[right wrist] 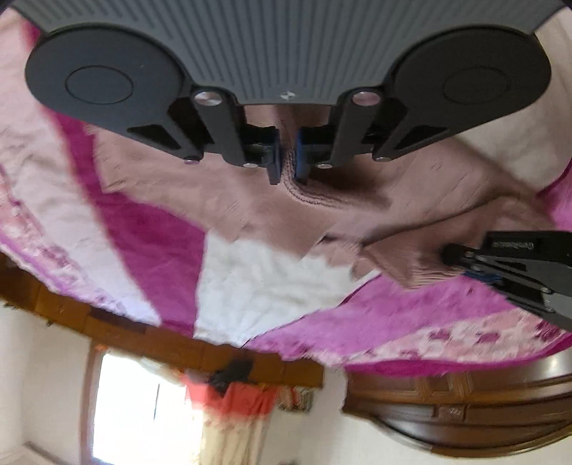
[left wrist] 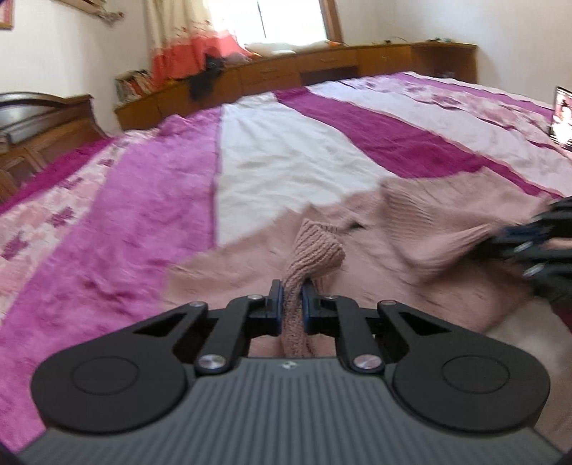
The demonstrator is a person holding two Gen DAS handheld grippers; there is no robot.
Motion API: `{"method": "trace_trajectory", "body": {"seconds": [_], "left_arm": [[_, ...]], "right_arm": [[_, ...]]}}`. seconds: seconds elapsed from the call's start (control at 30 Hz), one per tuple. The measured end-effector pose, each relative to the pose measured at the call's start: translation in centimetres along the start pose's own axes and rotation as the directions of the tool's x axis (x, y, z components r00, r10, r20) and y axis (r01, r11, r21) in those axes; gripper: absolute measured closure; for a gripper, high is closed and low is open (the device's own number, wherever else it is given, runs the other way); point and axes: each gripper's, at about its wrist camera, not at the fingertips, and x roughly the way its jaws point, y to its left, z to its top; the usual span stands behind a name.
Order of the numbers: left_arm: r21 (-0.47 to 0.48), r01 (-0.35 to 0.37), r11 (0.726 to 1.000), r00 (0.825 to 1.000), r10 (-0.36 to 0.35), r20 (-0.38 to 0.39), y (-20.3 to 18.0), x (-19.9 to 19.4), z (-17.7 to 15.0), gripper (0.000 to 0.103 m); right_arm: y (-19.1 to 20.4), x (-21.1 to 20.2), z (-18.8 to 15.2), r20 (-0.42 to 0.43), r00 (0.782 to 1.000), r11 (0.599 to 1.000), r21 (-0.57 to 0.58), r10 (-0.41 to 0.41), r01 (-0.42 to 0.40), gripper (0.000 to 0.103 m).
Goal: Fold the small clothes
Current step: 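Grasp the folded cardigan edges with both grippers, then lift and fold the cardigan with both grippers, then open them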
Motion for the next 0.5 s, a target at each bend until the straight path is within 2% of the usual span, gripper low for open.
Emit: {"method": "trace_trajectory", "body": {"seconds": [0.3, 0.4, 0.5], "left_arm": [[-0.013, -0.157, 0.987, 0.987, 0.158, 0.025, 5.4, 2.8, 2.0, 0.091], [-0.012, -0.186, 0.982, 0.982, 0.186, 0.012, 6.5, 4.6, 2.1, 0.091], [-0.015, -0.205, 0.979, 0.979, 0.204, -0.027, 7.2, 6.8, 1.6, 0.091]], "right_arm": [[-6.3, 1.5, 4.0, 0.052, 0.986, 0.983, -0.082, -0.158, 0.162, 0.096], [-8.5, 3.3, 4.7, 0.036, 0.979, 0.974, -0.103, -0.201, 0.204, 0.096], [-10.7, 6.1, 4.6, -0.017, 0.975, 0.971, -0.096, -0.221, 0.219, 0.096]]}}
